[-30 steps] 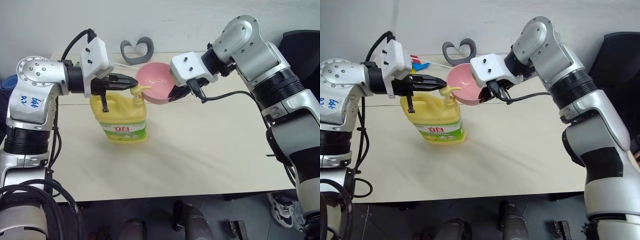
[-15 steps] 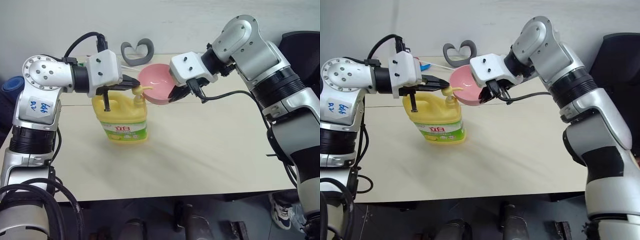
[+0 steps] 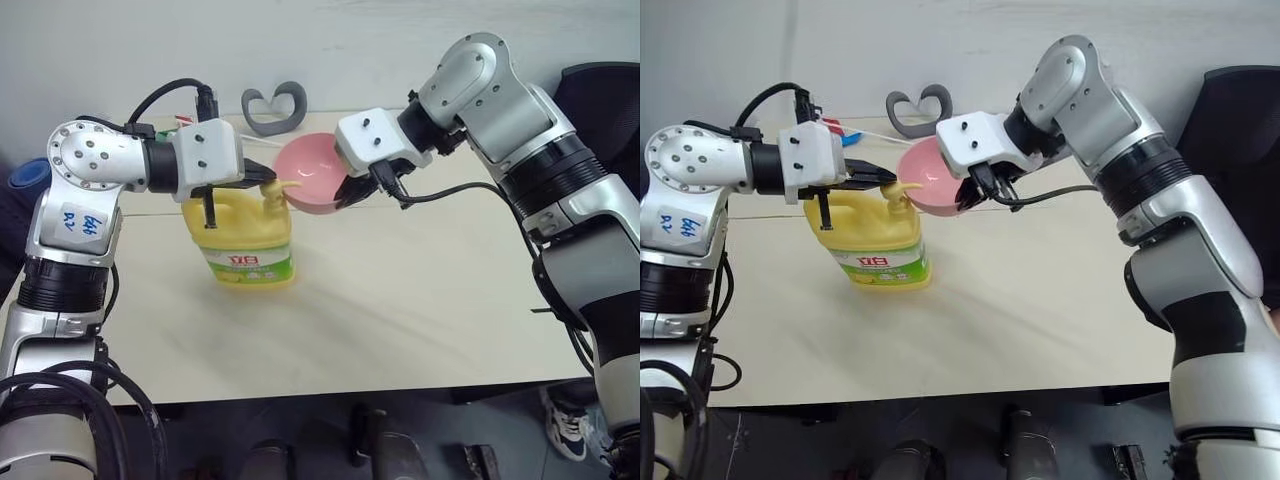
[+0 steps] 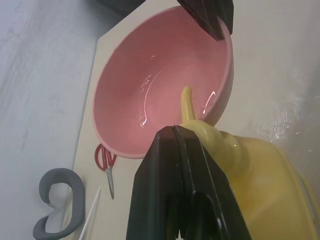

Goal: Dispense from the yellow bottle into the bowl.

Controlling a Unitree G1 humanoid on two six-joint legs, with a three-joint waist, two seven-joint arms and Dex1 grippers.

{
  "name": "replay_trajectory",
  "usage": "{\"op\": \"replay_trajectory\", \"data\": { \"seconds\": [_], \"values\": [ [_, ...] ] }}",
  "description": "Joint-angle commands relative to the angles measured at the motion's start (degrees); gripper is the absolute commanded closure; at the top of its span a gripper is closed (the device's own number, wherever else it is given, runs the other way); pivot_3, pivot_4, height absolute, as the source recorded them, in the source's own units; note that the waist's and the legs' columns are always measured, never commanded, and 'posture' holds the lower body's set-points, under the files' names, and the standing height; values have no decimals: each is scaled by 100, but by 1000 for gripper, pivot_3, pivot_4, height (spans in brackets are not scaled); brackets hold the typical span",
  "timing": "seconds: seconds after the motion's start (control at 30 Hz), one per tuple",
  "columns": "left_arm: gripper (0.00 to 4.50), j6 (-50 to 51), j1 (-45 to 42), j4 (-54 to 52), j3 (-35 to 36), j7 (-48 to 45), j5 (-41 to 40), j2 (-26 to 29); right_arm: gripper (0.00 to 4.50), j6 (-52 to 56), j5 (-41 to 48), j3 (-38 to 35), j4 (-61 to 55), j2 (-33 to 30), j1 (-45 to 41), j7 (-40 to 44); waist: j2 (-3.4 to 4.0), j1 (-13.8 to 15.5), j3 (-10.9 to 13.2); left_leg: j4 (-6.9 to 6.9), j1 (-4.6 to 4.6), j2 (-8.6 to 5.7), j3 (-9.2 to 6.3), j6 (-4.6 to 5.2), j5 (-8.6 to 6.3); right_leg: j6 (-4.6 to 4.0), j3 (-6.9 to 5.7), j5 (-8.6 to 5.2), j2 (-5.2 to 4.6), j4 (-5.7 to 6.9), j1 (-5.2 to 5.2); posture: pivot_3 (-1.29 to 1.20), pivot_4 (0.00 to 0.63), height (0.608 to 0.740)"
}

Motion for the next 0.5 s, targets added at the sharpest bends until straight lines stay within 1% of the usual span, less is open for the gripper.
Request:
{"op": "replay_trajectory", "data": {
  "seconds": [0.03, 0.23, 0.4, 0.43, 0.5],
  "values": [
    [4475, 181, 510, 427, -830, -387, 526, -71, 4500, -40, 228, -176, -244, 32, -324, 335, 5, 0, -3, 0, 0, 0, 0, 0, 0, 0, 0, 0, 0, 0, 0, 0, 150, 740],
    [4475, 988, 14, 450, -308, -132, -28, -414, 4500, 0, 224, -252, -248, 32, -264, 335, 7, 12, -4, 3, -2, -2, 0, 1, 0, -1, -1, 0, -1, 2, 0, 0, 150, 740],
    [4475, 2208, -510, 246, 525, -37, -965, -504, 4500, 42, 210, -355, -260, -33, -136, 335, 7, -1, 1, 7, -3, 0, -7, 1, 0, -1, -8, 0, 1, 2, -20, 0, 150, 740],
    [4305, 2499, -600, 149, 733, -79, -1257, -465, 4500, 69, 216, -378, -260, -53, -109, 335, 6, -7, 3, 8, -10, 0, -7, 1, 0, -1, -8, 0, 1, 1, -27, 0, 150, 740],
    [3867, 2735, -624, -60, 970, -197, -1574, -291, 4500, 148, 238, -427, -293, -101, -51, 335, -2, -16, 7, 9, -41, 0, -3, 0, 0, -1, -3, 0, 1, 8, -70, 0, 150, 740]
  ]
}}
